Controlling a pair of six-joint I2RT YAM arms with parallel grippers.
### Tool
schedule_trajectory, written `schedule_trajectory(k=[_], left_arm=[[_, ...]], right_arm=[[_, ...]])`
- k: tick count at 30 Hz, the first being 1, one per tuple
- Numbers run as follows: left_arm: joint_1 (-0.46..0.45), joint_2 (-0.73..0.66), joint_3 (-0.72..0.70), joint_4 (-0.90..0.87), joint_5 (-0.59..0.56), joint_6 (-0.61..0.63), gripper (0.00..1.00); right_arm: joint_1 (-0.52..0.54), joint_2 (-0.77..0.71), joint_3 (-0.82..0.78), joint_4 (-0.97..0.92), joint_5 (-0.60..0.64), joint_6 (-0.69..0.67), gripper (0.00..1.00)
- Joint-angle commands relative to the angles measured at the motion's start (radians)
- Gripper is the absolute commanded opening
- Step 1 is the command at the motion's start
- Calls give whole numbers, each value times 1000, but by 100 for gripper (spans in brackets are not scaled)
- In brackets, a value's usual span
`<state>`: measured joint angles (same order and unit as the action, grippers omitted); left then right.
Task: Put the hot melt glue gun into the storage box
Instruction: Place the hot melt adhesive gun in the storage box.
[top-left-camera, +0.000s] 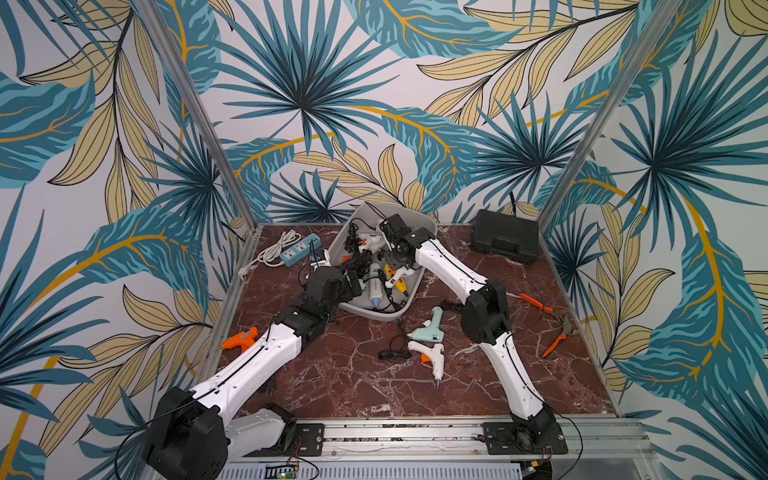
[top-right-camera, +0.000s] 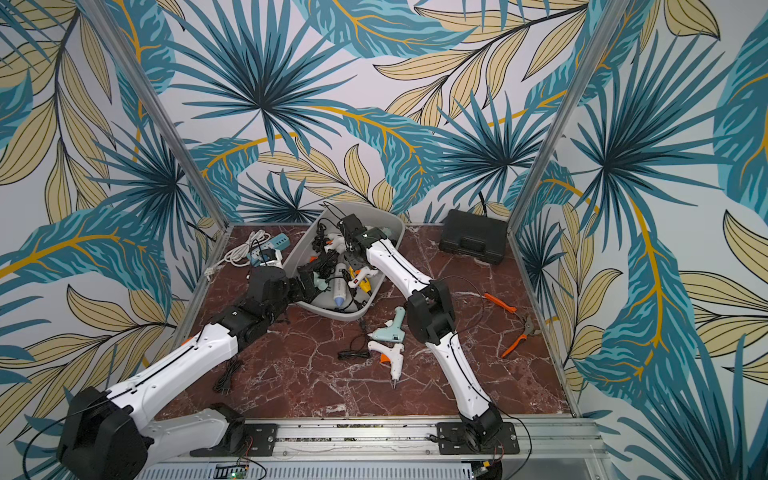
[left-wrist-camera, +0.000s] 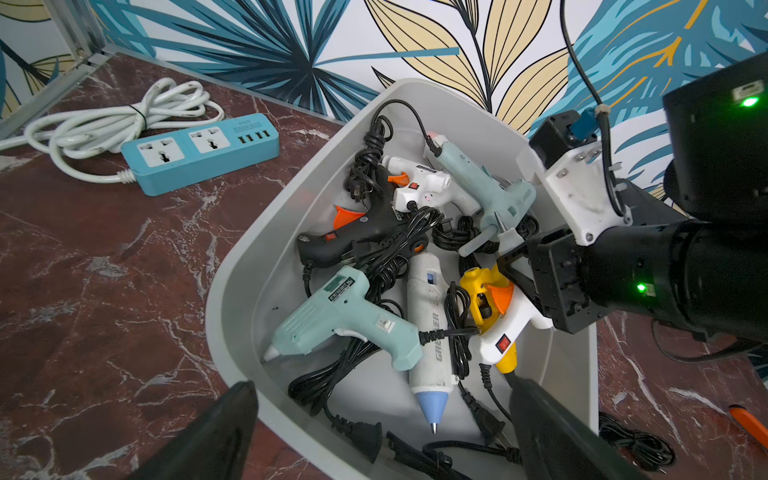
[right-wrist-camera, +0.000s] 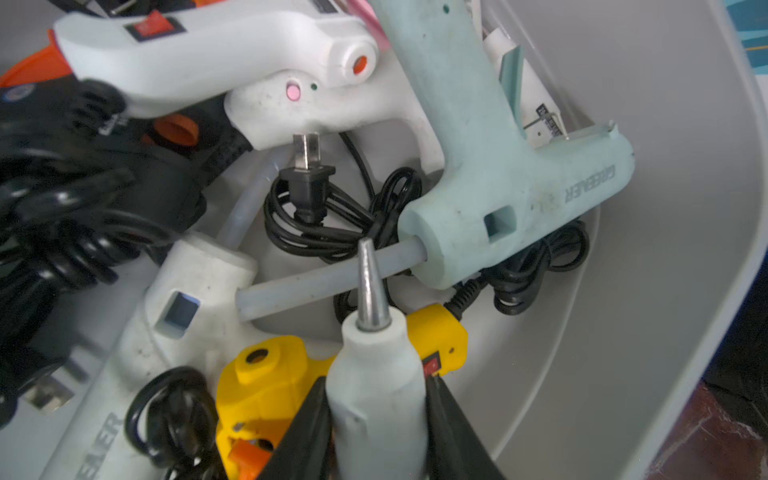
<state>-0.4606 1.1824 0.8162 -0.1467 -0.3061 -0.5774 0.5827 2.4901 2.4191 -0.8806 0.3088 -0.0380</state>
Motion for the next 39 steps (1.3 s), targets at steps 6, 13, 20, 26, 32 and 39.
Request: schedule_trajectory(k=[6,13,20,26,32,39], left_arm=[[8,6,-23,39,17,-2,100],[8,19,-25,42,27,-2,100],[8,32,-14,52,58,7,100],[8,30,-6,59,99,25,100],[8,30,-5,51,76,26,100],[8,41,-13,73,64,21,100]], right_arm=[[-7,87,72,97,85,9,29],[-7,38,87,98,47,15,61],[-7,-73,77,84,28,53,65],[-17,-260,-86,81,-15,185,65],[-18,-535,-477,111,-38,389,65],[11,-900,-1076,241,-8,600,72]])
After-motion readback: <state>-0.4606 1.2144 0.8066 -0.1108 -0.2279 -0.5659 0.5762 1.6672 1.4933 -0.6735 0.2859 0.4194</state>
